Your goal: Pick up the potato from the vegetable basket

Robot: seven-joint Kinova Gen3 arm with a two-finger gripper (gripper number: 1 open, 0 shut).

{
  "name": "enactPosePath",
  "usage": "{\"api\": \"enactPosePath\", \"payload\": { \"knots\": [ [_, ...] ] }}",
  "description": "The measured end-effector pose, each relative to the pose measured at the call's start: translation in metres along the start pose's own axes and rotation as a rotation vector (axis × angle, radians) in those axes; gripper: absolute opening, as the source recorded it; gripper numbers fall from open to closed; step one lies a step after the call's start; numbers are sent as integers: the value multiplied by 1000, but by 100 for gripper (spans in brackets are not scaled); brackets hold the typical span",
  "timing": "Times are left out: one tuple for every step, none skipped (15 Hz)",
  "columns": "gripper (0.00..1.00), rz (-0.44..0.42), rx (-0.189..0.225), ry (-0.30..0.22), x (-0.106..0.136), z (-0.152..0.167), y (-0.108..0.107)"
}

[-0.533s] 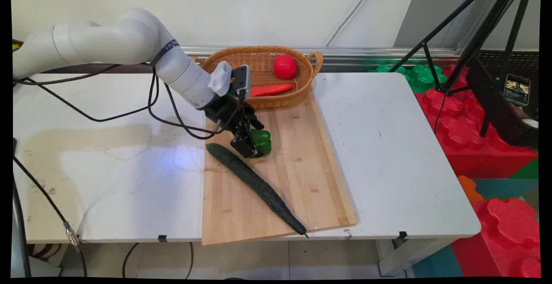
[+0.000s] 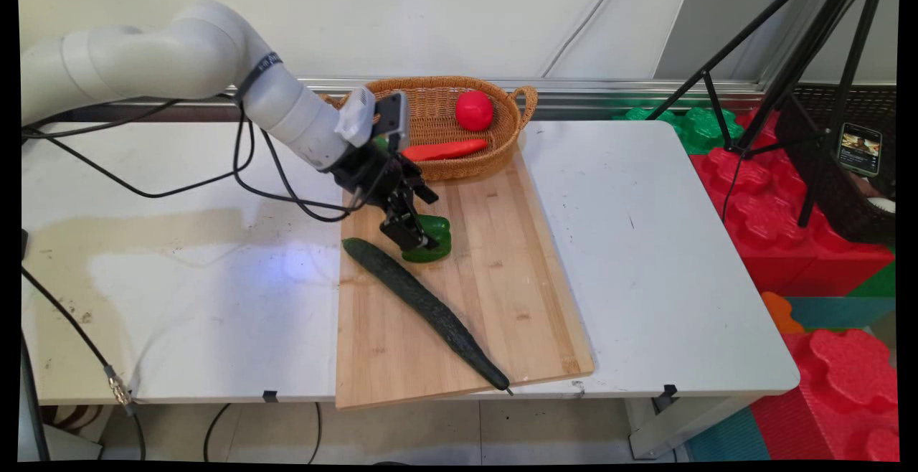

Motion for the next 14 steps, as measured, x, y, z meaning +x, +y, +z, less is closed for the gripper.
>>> {"api": "enactPosePath", "payload": {
  "knots": [
    [100,2,5,8,0,-7,1],
    [100,4,8,14,0,-12,1],
    [100,7,14,21,0,-21,1],
    [100,10,20,28,-2,-30,2],
    [100,12,26,33,-3,-39,2],
    [100,12,33,37,-4,-48,1],
    [100,8,42,42,-7,-59,1],
    [100,1,52,48,-9,-70,-1],
    [100,-5,62,52,-12,-80,-3],
    [100,-9,68,55,-13,-86,-4],
    [100,-14,78,58,-15,-95,-6],
    [100,-17,85,60,-17,-102,-8],
    [100,-21,96,63,-19,-111,-11],
    [100,-24,103,66,-20,-117,-13]
  ]
}}
